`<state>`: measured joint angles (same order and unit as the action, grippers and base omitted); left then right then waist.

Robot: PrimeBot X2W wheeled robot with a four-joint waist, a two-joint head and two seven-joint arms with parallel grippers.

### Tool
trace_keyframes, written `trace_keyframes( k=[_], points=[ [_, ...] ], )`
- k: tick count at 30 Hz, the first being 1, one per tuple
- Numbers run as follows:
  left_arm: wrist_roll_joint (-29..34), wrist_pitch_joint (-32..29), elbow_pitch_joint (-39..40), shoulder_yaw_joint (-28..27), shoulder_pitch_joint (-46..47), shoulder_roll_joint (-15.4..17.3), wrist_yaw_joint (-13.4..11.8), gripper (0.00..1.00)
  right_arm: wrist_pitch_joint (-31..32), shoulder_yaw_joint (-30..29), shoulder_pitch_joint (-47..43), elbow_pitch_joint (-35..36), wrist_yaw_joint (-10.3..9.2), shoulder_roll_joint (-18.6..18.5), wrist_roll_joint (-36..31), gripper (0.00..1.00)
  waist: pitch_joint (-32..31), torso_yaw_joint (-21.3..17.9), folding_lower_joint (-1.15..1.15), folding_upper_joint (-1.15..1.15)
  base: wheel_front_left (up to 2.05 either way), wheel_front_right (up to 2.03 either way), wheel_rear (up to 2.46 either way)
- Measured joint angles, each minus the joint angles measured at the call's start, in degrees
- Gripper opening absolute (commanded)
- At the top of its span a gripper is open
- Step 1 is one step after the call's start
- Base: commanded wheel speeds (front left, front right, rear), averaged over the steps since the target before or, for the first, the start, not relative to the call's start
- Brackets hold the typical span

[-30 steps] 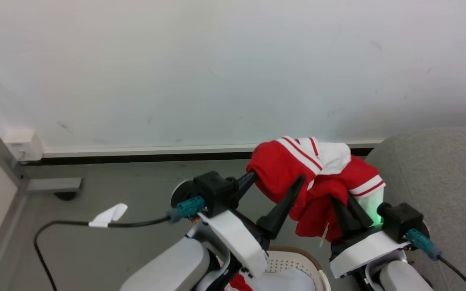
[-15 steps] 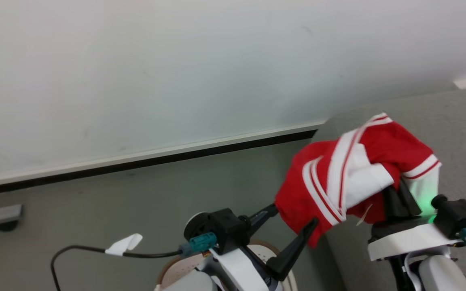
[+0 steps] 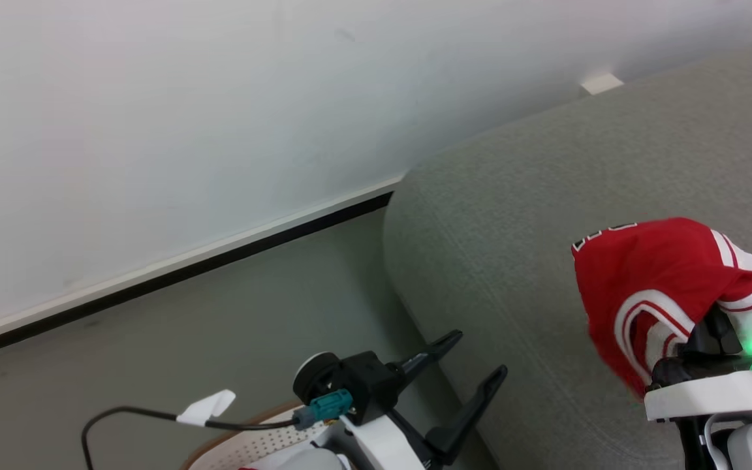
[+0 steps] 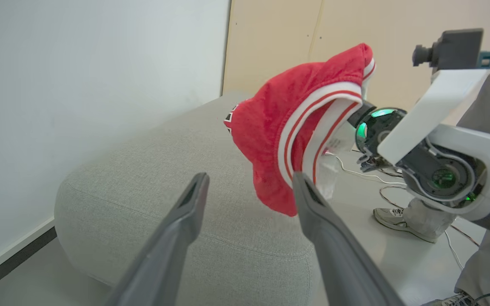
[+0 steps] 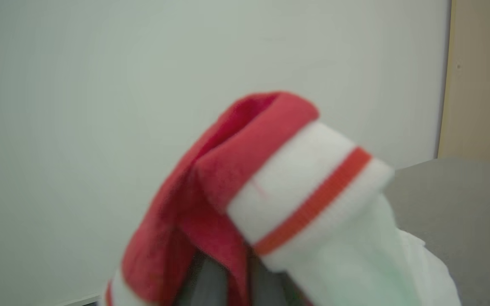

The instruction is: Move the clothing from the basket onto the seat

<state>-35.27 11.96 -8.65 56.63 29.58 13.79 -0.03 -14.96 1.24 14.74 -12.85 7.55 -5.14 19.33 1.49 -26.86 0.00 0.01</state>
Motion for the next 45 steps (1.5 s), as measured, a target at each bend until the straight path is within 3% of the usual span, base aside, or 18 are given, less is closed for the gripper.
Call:
trace_keyframes(
  k=[9,18,24,38,45],
  points=[
    [1.6,1.8,-3.5,-0.4,0.7,0.4,0.7,1.00,0.0,-0.3,-1.0,1.0,0.00,0.4,0.0,0.00,2.1,-2.8,0.00,0.00,0.00,0.00,0.00],
    [2.2,2.5,-3.7,-1.5,2.3,0.3,1.0,1.00,0.8,0.2,1.4,1.7,0.00,0.2,1.2,0.00,4.0,-0.5,0.00,0.00,0.00,0.00,0.00],
    [3.1,1.8,-1.5,-2.4,4.8,2.6,1.0,1.00,2.8,-1.3,8.7,0.8,0.00,-0.8,1.4,0.00,8.0,1.9,0.00,0.00,0.00,0.00,0.00],
    [5.0,-1.9,7.0,-4.1,9.8,9.1,1.2,1.00,9.1,-12.5,34.3,-11.3,0.00,-10.1,-0.2,0.00,22.7,8.7,-0.01,0.00,0.00,0.00,0.00],
    [5.2,-2.4,10.1,-6.2,11.6,11.9,0.9,1.00,11.0,-17.2,40.9,-19.0,0.00,-13.9,-6.0,0.00,29.8,11.8,-0.01,-0.01,0.00,0.00,0.00]
  ],
)
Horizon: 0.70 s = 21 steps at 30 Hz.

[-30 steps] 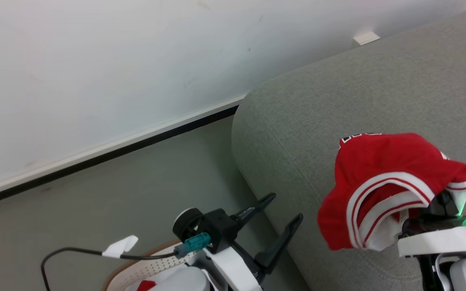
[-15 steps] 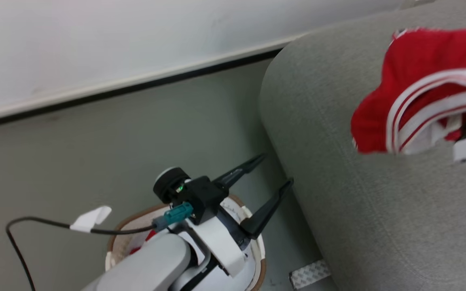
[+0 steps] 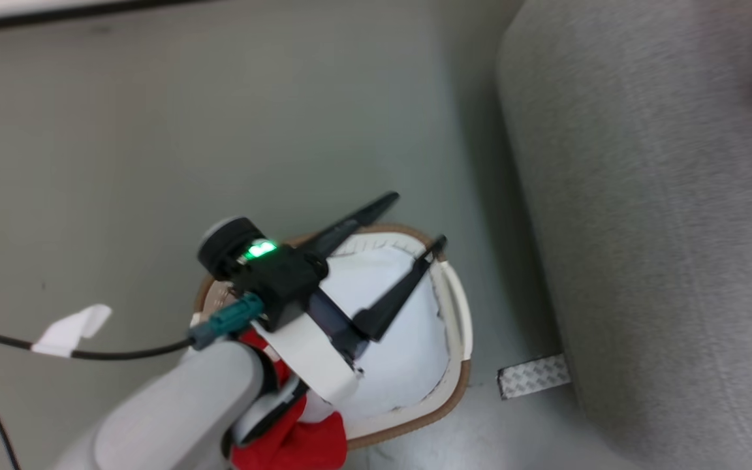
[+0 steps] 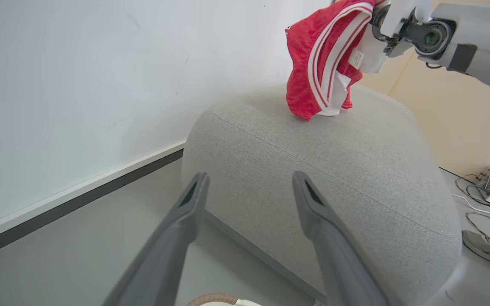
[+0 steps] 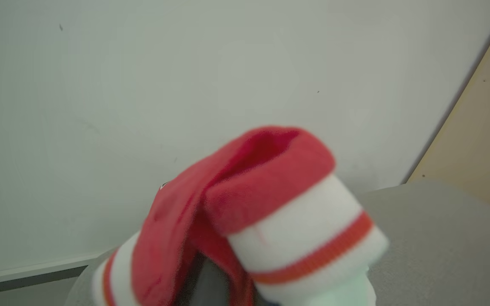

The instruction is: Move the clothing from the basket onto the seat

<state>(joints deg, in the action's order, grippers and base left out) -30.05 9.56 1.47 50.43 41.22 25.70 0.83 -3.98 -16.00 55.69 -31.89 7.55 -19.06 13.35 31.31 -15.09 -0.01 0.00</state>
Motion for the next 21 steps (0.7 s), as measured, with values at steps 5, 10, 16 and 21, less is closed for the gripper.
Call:
trace_keyframes(
  k=[5,10,16,21],
  points=[
    [0.0,0.1,0.5,-1.0,0.8,1.3,-0.3,1.00,6.0,-1.4,0.4,-9.8,0.01,-1.3,-7.3,0.00,3.3,2.1,0.00,0.00,0.00,0.00,0.00],
    [-0.1,0.5,0.5,-1.2,0.8,1.5,-0.3,1.00,12.7,-4.0,0.4,-17.3,0.01,-2.2,-11.8,0.00,3.9,4.0,0.00,0.00,0.00,0.00,0.00],
    [-0.5,1.1,-0.5,-1.4,0.5,1.8,-0.7,1.00,14.0,-2.7,1.6,-20.4,0.01,-2.1,-13.0,1.00,2.2,3.9,0.00,0.00,0.00,0.00,0.00],
    [-1.3,1.3,-1.7,-0.9,-0.5,1.0,-1.1,1.00,16.2,0.9,1.4,-22.8,0.01,-1.4,-12.9,1.00,-0.7,3.2,0.01,0.00,0.00,0.00,0.00]
  ],
)
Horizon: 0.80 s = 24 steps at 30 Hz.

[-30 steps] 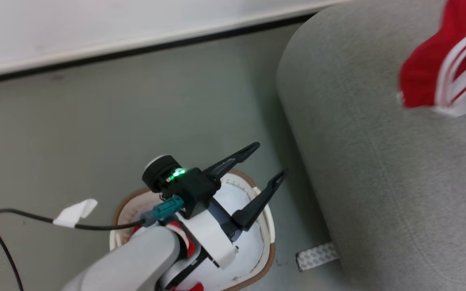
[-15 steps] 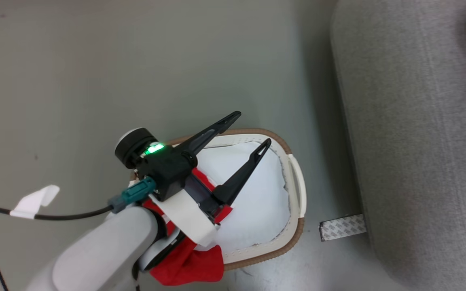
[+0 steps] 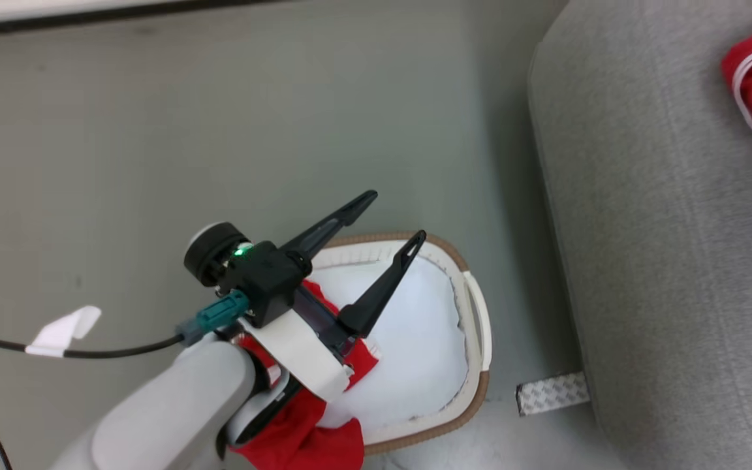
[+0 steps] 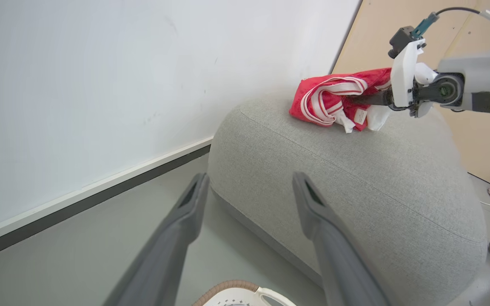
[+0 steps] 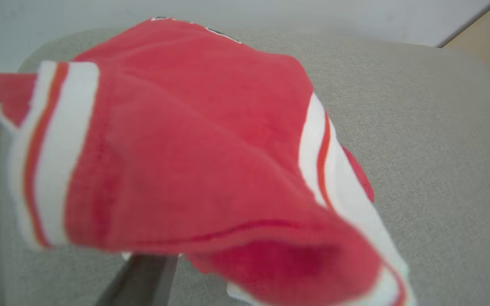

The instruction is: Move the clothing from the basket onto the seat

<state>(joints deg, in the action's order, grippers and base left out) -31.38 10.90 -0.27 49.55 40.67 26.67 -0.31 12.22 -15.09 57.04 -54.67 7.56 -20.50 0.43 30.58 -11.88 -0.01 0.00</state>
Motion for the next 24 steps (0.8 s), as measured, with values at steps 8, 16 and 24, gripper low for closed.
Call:
trace_keyframes(
  k=[8,16,24],
  points=[
    [-1.8,1.3,-3.7,0.6,-3.6,-1.4,-0.8,1.00,-0.1,10.9,-4.7,-1.9,0.00,-2.3,5.8,1.00,-8.3,-0.9,0.00,0.00,0.00,0.00,0.00],
    [-5.5,2.6,-6.7,-1.5,-8.2,-2.9,-2.8,1.00,-0.6,21.8,-11.3,4.2,-0.01,-6.6,16.8,1.00,-18.8,-1.2,0.02,0.00,0.00,0.00,0.00],
    [-6.1,3.9,-8.0,-6.1,-11.7,-3.3,-6.2,1.00,-9.5,26.4,-17.1,17.3,0.00,-10.1,24.5,1.00,-27.3,-0.1,0.02,0.00,0.00,0.00,0.00]
  ],
)
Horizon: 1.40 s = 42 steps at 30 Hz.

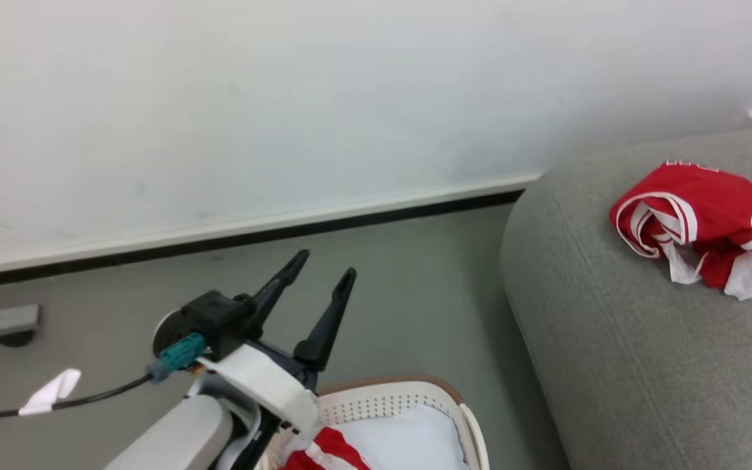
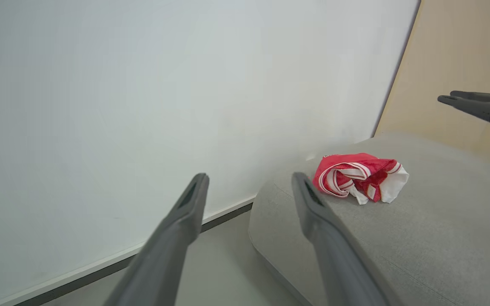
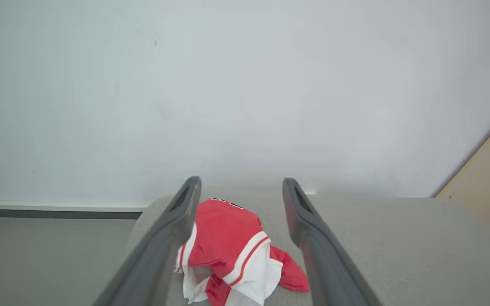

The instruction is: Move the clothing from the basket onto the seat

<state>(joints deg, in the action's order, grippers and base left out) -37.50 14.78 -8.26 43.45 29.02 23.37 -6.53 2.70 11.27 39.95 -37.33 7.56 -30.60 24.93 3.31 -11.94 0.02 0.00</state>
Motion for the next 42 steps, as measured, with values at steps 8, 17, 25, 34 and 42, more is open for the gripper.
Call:
trace_keyframes(
  k=[8,17,25,34,42],
  points=[
    [1.8,0.3,0.7,-8.6,-6.6,0.7,-3.4,1.00,-7.7,0.6,-8.2,12.1,-0.01,3.8,1.1,1.00,-3.7,3.2,0.00,0.00,0.00,0.00,0.00],
    [5.6,0.4,2.7,-22.1,-17.6,-0.9,-4.0,1.00,-14.2,-2.9,-23.8,24.3,-0.01,13.8,-3.8,1.00,-4.7,6.6,-0.01,0.00,0.00,0.00,0.00],
    [12.2,0.3,3.9,-31.3,-27.0,-6.4,-0.3,1.00,-17.4,-2.5,-34.2,28.3,0.00,20.5,-5.5,1.00,-4.7,8.0,-0.01,0.00,0.00,0.00,0.00],
    [17.2,0.3,2.3,-38.2,-29.8,-13.6,5.3,1.00,-17.5,-3.7,-36.8,27.3,0.00,24.3,-6.6,1.00,-4.8,8.4,-0.02,0.00,0.00,0.00,0.00],
    [21.0,0.4,0.7,-41.5,-29.0,-17.2,9.1,1.00,-17.6,-3.3,-36.8,26.8,0.00,25.3,-7.7,1.00,-4.8,8.1,-0.02,0.00,0.00,0.00,0.00]
  ],
)
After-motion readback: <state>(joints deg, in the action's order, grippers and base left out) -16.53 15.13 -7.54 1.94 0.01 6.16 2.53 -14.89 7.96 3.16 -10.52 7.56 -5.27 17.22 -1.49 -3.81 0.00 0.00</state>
